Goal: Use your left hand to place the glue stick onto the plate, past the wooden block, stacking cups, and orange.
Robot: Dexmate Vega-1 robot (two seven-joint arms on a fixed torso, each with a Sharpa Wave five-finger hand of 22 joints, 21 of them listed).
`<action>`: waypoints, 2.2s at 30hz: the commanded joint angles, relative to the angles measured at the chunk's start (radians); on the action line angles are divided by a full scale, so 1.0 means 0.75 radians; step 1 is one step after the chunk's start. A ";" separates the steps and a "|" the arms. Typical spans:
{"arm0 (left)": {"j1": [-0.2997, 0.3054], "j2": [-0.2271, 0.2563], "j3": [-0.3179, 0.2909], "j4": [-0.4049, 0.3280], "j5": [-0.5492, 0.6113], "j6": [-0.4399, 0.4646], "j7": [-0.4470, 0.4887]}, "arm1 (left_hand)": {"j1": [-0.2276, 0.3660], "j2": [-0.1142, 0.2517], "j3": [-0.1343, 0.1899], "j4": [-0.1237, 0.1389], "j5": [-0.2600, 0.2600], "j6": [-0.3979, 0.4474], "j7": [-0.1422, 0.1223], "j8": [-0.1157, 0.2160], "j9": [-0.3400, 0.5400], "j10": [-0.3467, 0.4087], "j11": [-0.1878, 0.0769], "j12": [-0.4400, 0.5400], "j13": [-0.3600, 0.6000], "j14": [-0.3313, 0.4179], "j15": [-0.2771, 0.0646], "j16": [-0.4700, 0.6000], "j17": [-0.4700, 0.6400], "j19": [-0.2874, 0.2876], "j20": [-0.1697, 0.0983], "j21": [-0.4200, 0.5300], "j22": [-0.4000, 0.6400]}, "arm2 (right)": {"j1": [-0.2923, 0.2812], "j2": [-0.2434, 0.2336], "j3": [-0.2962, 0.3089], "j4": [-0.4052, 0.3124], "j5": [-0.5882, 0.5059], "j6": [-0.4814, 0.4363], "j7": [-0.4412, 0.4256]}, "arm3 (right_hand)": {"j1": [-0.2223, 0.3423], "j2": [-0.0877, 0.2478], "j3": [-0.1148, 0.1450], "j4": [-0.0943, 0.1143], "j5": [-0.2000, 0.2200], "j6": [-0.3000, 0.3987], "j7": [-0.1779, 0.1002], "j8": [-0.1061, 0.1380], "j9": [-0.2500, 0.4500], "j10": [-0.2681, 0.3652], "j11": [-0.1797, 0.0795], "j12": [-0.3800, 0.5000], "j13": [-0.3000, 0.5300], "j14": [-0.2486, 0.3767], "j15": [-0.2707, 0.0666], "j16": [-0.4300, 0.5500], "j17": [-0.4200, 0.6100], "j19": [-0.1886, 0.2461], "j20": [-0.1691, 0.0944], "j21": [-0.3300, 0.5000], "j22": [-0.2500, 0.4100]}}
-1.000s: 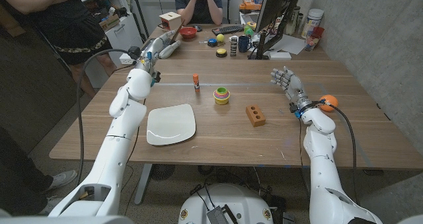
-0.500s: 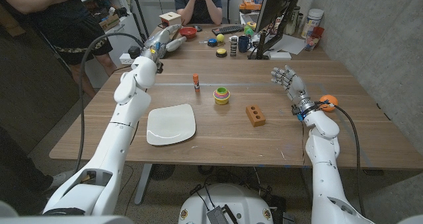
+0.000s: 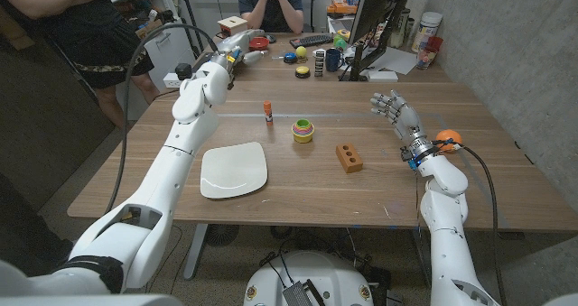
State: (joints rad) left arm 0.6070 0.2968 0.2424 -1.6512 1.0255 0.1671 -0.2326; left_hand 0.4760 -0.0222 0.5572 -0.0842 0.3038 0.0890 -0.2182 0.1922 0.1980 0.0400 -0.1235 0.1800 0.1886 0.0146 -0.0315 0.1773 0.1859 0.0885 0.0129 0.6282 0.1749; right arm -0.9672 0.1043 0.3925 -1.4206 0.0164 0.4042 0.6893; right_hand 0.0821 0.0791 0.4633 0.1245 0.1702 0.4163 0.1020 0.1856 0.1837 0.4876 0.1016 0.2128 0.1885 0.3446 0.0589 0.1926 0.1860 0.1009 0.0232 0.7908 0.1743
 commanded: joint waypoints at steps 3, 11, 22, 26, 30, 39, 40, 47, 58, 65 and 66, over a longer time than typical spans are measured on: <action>-0.139 -0.018 0.165 0.100 0.151 0.017 -0.081 | 0.040 -0.033 -0.012 -0.026 0.020 -0.023 -0.004 0.002 0.002 -0.011 0.002 0.014 0.005 -0.013 -0.110 0.011 0.001 0.013 0.001 -0.005 0.001 | -0.042 -0.017 -0.005 -0.038 0.033 0.053 0.009 | -0.013 -0.001 -0.007 0.003 0.006 0.010 0.004 0.011 0.005 0.008 0.009 0.008 0.002 0.004 0.008 0.001 0.003 0.002 0.006 -0.010 0.006; -0.155 -0.006 0.205 0.100 0.207 0.008 -0.126 | 0.109 -0.107 -0.048 -0.076 0.055 -0.024 -0.004 0.016 0.005 0.005 -0.012 0.026 0.004 0.023 -0.119 0.025 -0.001 0.076 -0.001 -0.009 0.001 | -0.035 -0.024 -0.008 -0.020 0.036 0.065 0.000 | -0.017 -0.003 -0.011 0.004 0.007 0.011 0.002 0.011 0.005 0.007 0.008 0.008 0.002 0.006 0.008 0.001 0.002 0.002 0.007 -0.013 0.005; -0.210 0.002 0.264 0.154 0.304 0.049 -0.309 | 0.157 -0.147 -0.080 -0.090 0.080 -0.046 -0.004 0.012 0.002 -0.028 -0.020 0.016 0.001 0.024 -0.076 0.022 -0.001 0.111 0.026 -0.021 0.000 | -0.019 -0.029 -0.015 0.005 0.042 0.097 -0.003 | -0.024 -0.006 -0.015 0.006 0.009 0.013 0.001 0.011 0.005 0.008 0.007 0.008 0.002 0.005 0.010 0.001 0.001 0.003 0.007 -0.018 0.005; -0.216 -0.005 0.262 0.183 0.290 0.044 -0.320 | 0.174 -0.156 -0.091 -0.092 0.088 -0.059 -0.004 0.009 0.001 -0.066 -0.018 0.005 -0.001 0.027 -0.060 0.022 -0.001 0.121 0.031 -0.029 -0.002 | -0.016 -0.029 -0.019 0.012 0.047 0.105 -0.004 | -0.027 -0.007 -0.018 0.007 0.009 0.013 0.000 0.011 0.005 0.008 0.006 0.008 0.002 0.006 0.009 0.001 0.001 0.003 0.005 -0.020 0.005; -0.223 -0.006 0.273 0.216 0.291 0.033 -0.304 | 0.181 -0.168 -0.102 -0.094 0.091 -0.072 -0.004 0.005 0.000 -0.074 -0.010 0.004 -0.002 0.030 -0.051 0.022 -0.002 0.126 0.029 -0.033 -0.002 | -0.015 -0.033 -0.025 0.015 0.027 0.123 -0.019 | -0.030 -0.007 -0.020 0.008 0.010 0.015 0.001 0.012 0.006 0.011 0.011 0.009 0.002 0.010 0.010 0.003 0.001 0.005 0.005 -0.021 0.005; -0.244 -0.011 0.321 0.291 0.305 0.006 -0.283 | 0.222 -0.187 -0.127 -0.104 0.105 -0.121 -0.004 -0.007 -0.004 -0.081 0.006 0.008 -0.007 0.038 -0.043 0.020 -0.006 0.162 0.025 -0.041 -0.003 | -0.006 -0.031 -0.029 0.035 0.068 0.120 0.000 | -0.037 -0.009 -0.026 0.011 0.011 0.016 0.000 0.011 0.006 0.011 0.011 0.009 0.002 0.014 0.012 0.003 0.000 0.007 0.004 -0.027 0.005; -0.245 -0.013 0.323 0.301 0.300 0.001 -0.284 | 0.228 -0.187 -0.128 -0.105 0.107 -0.125 -0.004 -0.007 -0.004 -0.080 0.006 0.009 -0.008 0.038 -0.043 0.020 -0.006 0.163 0.025 -0.042 -0.003 | -0.007 -0.030 -0.028 0.035 0.051 0.131 -0.014 | -0.037 -0.010 -0.026 0.011 0.011 0.016 0.000 0.011 0.006 0.011 0.011 0.009 0.002 0.014 0.011 0.003 0.000 0.007 0.004 -0.027 0.005; -0.260 -0.020 0.350 0.358 0.298 -0.007 -0.301 | 0.244 -0.188 -0.134 -0.107 0.112 -0.134 -0.004 -0.007 -0.004 -0.077 0.002 0.011 -0.008 0.036 -0.043 0.018 -0.006 0.169 0.019 -0.047 -0.003 | -0.003 -0.034 -0.029 0.046 0.055 0.136 -0.016 | -0.041 -0.011 -0.029 0.012 0.012 0.016 -0.002 0.011 0.006 0.011 0.011 0.009 0.003 0.014 0.011 0.003 -0.001 0.009 0.005 -0.029 0.005; -0.288 -0.018 0.394 0.410 0.313 -0.022 -0.360 | 0.275 -0.198 -0.167 -0.102 0.129 -0.125 -0.003 0.009 -0.003 0.004 -0.008 0.039 -0.008 0.054 -0.056 0.023 -0.005 0.186 0.016 -0.064 -0.002 | 0.005 -0.037 -0.034 0.065 0.044 0.144 -0.028 | -0.046 -0.012 -0.033 0.014 0.013 0.014 -0.003 0.010 0.006 0.009 0.007 0.009 0.003 0.017 0.012 0.003 -0.001 0.011 0.002 -0.033 0.006; -0.305 -0.015 0.423 0.426 0.330 -0.029 -0.419 | 0.284 -0.204 -0.178 -0.104 0.132 -0.124 -0.003 0.010 -0.003 0.000 -0.001 0.035 -0.007 0.053 -0.051 0.021 -0.005 0.184 0.020 -0.071 -0.002 | 0.012 -0.041 -0.030 0.080 0.032 0.153 -0.042 | -0.049 -0.013 -0.036 0.015 0.013 0.013 -0.004 0.010 0.006 0.008 0.009 0.008 0.003 0.017 0.013 0.003 -0.001 0.012 0.001 -0.036 0.006; -0.306 -0.015 0.426 0.426 0.337 -0.022 -0.423 | 0.285 -0.205 -0.179 -0.104 0.133 -0.124 -0.003 0.010 -0.003 -0.001 -0.001 0.035 -0.007 0.053 -0.051 0.021 -0.006 0.184 0.020 -0.071 -0.002 | 0.011 -0.040 -0.029 0.080 0.037 0.148 -0.041 | -0.050 -0.013 -0.036 0.016 0.013 0.013 -0.004 0.010 0.006 0.007 0.008 0.008 0.003 0.017 0.012 0.003 -0.001 0.013 0.001 -0.036 0.006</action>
State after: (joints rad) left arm 0.3957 0.2853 0.5334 -1.3596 1.2626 0.1558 -0.4906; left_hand 0.6798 -0.1734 0.4286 -0.1601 0.3960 -0.0038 -0.2181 0.1925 0.1953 0.0372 -0.1269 0.2003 0.1813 0.0467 -0.0364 0.1929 0.1814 0.2210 0.0269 0.5765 0.1723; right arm -0.9660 0.0775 0.3691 -1.3780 0.0479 0.5112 0.6679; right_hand 0.0557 0.0687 0.4400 0.1313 0.1736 0.4199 0.0983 0.1856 0.1836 0.4932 0.1071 0.2128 0.1881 0.3540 0.0678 0.1926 0.1863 0.1009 0.0232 0.7684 0.1743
